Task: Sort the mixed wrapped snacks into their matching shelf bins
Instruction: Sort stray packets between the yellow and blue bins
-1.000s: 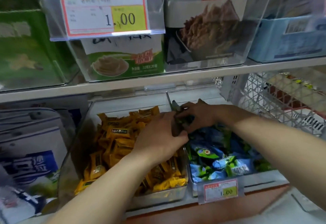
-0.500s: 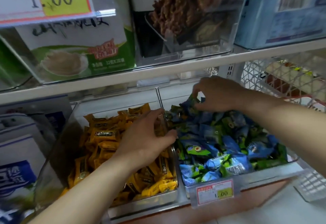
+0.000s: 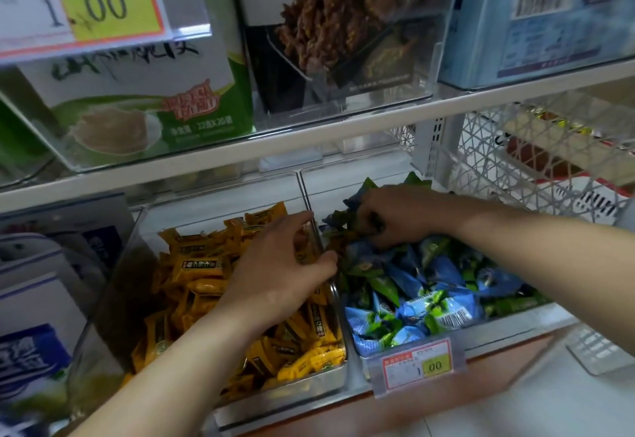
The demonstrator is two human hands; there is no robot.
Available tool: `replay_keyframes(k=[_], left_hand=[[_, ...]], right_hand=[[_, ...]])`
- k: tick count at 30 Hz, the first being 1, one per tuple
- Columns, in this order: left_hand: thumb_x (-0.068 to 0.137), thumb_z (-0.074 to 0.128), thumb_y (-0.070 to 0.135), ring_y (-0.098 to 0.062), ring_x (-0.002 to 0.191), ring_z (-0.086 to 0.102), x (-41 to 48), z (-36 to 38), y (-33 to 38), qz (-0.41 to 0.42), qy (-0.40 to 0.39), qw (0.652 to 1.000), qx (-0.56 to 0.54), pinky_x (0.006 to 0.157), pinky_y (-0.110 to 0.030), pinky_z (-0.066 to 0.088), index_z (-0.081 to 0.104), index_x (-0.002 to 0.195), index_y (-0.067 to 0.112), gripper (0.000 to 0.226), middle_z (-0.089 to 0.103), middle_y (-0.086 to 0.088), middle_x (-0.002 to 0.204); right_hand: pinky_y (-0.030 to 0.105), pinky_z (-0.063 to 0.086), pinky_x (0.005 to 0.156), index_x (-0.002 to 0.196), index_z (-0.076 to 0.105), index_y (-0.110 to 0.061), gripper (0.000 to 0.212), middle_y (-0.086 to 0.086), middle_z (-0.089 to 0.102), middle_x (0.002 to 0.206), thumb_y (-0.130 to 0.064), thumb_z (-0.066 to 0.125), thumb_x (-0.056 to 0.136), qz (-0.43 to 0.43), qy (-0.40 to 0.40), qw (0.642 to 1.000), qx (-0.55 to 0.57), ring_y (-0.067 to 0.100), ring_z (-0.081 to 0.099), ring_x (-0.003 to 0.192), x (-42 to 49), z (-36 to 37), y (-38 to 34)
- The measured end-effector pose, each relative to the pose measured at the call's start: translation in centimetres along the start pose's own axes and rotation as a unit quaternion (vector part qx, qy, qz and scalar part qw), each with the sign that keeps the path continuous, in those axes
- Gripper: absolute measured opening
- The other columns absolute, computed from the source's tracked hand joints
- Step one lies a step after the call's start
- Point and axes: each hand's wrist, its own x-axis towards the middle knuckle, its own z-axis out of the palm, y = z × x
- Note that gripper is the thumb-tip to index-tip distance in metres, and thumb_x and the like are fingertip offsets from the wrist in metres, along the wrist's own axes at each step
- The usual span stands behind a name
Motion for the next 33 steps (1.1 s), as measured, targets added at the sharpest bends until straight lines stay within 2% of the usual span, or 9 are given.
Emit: replay_keyframes(k=[6,9,12,15,18,20,23,26,33], left_hand=[[0.06,0.052,0.077,-0.009,0.132,0.045,0.1,-0.1,0.1,0.001,-0.004,1.0,0.001,0.108,-0.04,0.042,0.04,0.14,0.048,0.085,0.045,0.016,0.146],[0.06,0.051,0.077,-0.01,0.133,0.043,0.1,-0.1,0.2,0.001,-0.006,1.0,0.002,0.108,-0.039,0.041,0.039,0.141,0.047,0.087,0.043,0.015,0.148],[0.06,0.052,0.076,-0.01,0.134,0.043,0.1,-0.2,0.3,0.001,-0.006,1.0,-0.002,0.109,-0.041,0.041,0.039,0.141,0.046,0.087,0.043,0.015,0.148],[0.06,0.052,0.076,-0.01,0.133,0.044,0.1,-0.2,0.3,0.003,-0.007,1.0,-0.005,0.108,-0.04,0.041,0.04,0.142,0.045,0.088,0.044,0.015,0.147],[0.059,0.052,0.076,-0.009,0.13,0.046,0.1,-0.3,0.5,0.003,-0.01,1.0,-0.011,0.107,-0.039,0.043,0.041,0.142,0.043,0.09,0.046,0.015,0.145],[0.059,0.052,0.076,-0.01,0.131,0.045,0.1,-0.3,0.5,0.004,-0.01,1.0,-0.01,0.107,-0.039,0.043,0.04,0.143,0.042,0.09,0.045,0.015,0.146],[0.061,0.052,0.075,-0.011,0.132,0.044,0.1,-0.3,0.4,0.002,-0.014,1.0,-0.008,0.107,-0.039,0.042,0.039,0.143,0.044,0.089,0.045,0.014,0.146],[0.061,0.052,0.076,-0.011,0.133,0.043,0.1,-0.2,0.1,0.004,-0.015,1.0,-0.011,0.108,-0.041,0.041,0.037,0.142,0.046,0.087,0.043,0.015,0.147],[0.064,0.055,0.075,-0.01,0.132,0.043,0.2,-0.1,-0.1,0.015,-0.009,1.0,-0.004,0.104,-0.032,0.04,0.038,0.143,0.045,0.086,0.043,0.015,0.147]], right_hand=[[0.025,0.036,0.06,0.081,0.059,-0.034,0.02,-0.016,0.058,0.084,-0.039,0.076,0.072,0.096,0.14,0.985,0.024,0.011,0.058,0.08,-2.0,-2.4,4.2],[0.026,0.041,0.067,0.1,0.064,-0.032,0.025,-0.01,0.066,0.099,-0.036,0.077,0.079,0.113,0.098,0.986,0.077,0.013,0.059,0.088,-2.5,-2.9,5.4],[0.033,0.047,0.083,0.122,0.061,-0.032,0.045,-0.003,0.062,0.118,-0.052,0.069,0.083,0.141,-0.003,0.99,0.007,0.019,0.056,0.102,-1.9,-2.9,5.0],[0.04,0.045,0.087,0.119,0.063,-0.037,0.046,-0.001,0.058,0.124,-0.058,0.067,0.078,0.152,0.057,0.982,-0.101,0.026,0.052,0.114,-0.5,-3.5,3.1],[0.034,0.043,0.085,0.116,0.062,-0.037,0.037,-0.005,0.058,0.124,-0.053,0.066,0.082,0.073,0.114,0.991,0.002,0.016,0.053,0.108,0.8,-3.3,0.4],[0.031,0.045,0.084,0.123,0.061,-0.037,0.036,-0.01,0.06,0.123,-0.051,0.06,0.089,0.031,0.023,0.996,0.081,0.009,0.056,0.103,1.2,-2.5,-1.3],[0.036,0.053,0.083,0.118,0.066,-0.033,0.042,-0.007,0.066,0.108,-0.061,0.05,0.092,0.049,-0.147,0.988,-0.01,0.015,0.062,0.094,1.0,-1.1,-2.0],[0.03,0.05,0.064,0.097,0.07,-0.029,0.043,-0.007,0.065,0.083,-0.067,0.055,0.085,0.078,-0.131,0.988,-0.036,0.012,0.06,0.073,0.2,-1.5,-0.9],[0.024,0.041,0.051,0.087,0.073,-0.023,0.037,-0.008,0.064,0.072,-0.053,0.08,0.067,0.108,-0.194,0.974,-0.044,0.01,0.059,0.066,1.3,-2.8,-1.7]])
